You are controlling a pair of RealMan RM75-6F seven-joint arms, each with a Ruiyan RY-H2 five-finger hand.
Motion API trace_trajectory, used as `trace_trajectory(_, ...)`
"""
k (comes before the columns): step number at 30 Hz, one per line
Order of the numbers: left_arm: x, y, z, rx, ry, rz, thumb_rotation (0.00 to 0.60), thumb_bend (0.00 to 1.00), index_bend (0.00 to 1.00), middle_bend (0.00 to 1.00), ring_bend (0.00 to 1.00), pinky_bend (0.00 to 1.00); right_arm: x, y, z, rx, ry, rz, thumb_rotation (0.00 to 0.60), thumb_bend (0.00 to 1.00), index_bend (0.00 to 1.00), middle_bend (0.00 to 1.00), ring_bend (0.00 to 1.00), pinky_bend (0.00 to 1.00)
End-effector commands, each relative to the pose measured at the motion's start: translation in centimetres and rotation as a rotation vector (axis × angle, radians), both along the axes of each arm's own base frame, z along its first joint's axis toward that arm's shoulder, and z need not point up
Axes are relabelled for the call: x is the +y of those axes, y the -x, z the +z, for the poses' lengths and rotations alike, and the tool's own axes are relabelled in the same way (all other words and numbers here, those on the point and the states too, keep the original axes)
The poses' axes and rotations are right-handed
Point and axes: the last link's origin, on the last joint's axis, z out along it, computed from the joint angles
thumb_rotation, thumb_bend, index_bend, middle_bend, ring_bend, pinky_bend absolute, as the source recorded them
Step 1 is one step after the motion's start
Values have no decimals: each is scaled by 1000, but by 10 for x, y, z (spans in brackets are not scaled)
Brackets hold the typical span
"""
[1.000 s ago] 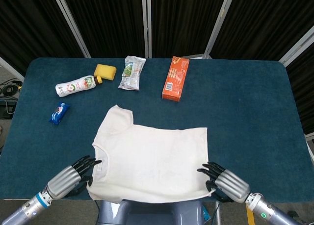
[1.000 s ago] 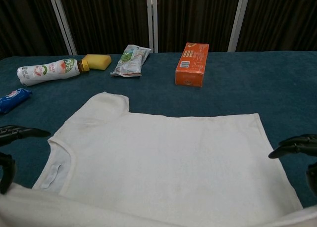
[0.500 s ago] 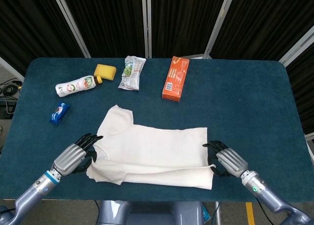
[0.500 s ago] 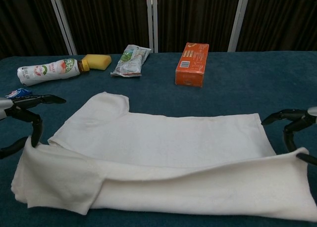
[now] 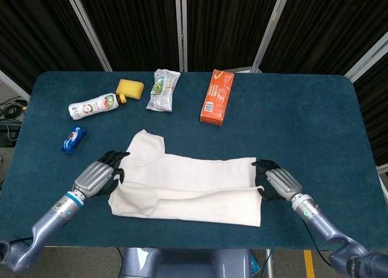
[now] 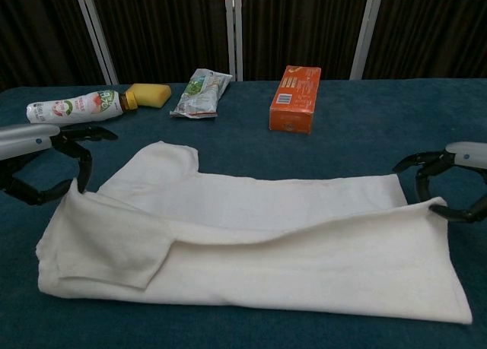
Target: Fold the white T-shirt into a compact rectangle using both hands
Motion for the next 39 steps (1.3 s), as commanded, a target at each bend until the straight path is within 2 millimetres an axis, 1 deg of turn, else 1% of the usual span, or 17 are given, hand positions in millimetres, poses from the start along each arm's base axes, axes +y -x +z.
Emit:
trace_trajectory(1, 14, -4, 1, 18, -11, 16, 600, 625, 729, 0, 0, 0, -11, 1, -1, 15, 14, -28, 600, 529, 720, 110, 0, 0)
trace_trajectory(7, 31, -6, -4, 38, -13, 48, 600, 625, 716, 0, 0, 0, -22, 4, -6, 32, 12, -72, 600, 529, 720, 108, 0, 0)
trace_trajectory(14, 48, -10, -5, 67, -31, 46, 600, 625, 716, 0, 0, 0, -35, 6, -14, 52, 20, -96, 600, 529, 720, 108, 0, 0)
trace_trajectory(24, 66, -16, -16, 111, -6, 74, 600, 625, 710, 0, 0, 0, -58, 8, -13, 74, 54, -127, 600, 533, 720, 108, 0, 0)
trace_trajectory(30, 78, -13, -20, 129, -16, 118, 600, 625, 710, 0, 0, 0, -67, 8, -17, 76, 58, -145, 600, 533, 720, 108, 0, 0)
trace_trajectory(39, 88, -15, -23, 134, -24, 137, 600, 624, 710, 0, 0, 0, -79, 8, -20, 82, 73, -153, 600, 533, 720, 108, 0, 0)
